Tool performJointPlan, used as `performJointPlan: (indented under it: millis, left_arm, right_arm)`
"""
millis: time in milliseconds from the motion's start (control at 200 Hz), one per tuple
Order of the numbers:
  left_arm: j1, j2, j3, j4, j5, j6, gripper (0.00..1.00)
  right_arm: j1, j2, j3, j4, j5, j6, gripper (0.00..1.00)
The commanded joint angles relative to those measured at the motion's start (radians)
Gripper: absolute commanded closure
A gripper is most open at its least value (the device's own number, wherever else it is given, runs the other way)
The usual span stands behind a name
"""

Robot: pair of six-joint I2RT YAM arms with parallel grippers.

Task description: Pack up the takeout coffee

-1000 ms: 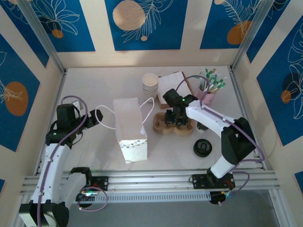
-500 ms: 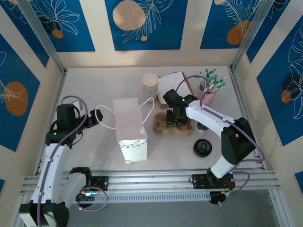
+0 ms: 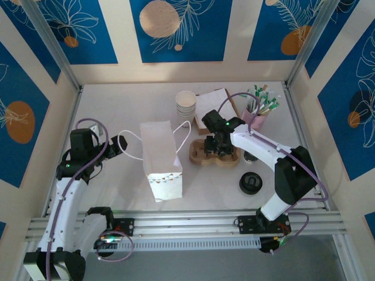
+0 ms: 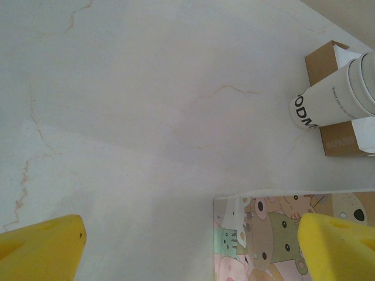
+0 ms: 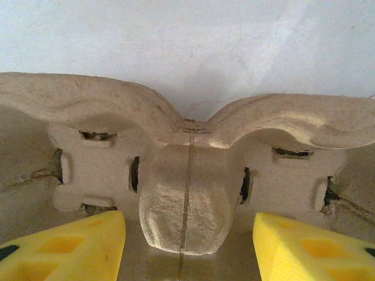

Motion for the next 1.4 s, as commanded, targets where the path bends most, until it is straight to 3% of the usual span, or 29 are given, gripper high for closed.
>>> performJointPlan:
  millis: [0,430,1396]
  left_arm:
    - [0.011,-0.006,-0.008,-0.012,0.015,0.002,0.07]
    - [0.011,-0.008,-0.008,-0.012,0.012,0.003,0.07]
    - [0.011,-0.009,-0.008,-0.009,0.008,0.003,0.07]
  right_arm:
    - [0.006,0.015,0.024,0.004,-0.003,0.005,0.42]
    - [0.014,0.019,0.031,-0.005,0.011,0.008,0.54]
    - [0.048,-0.161,0.066,-0.03,0.053,-0.061,0.57]
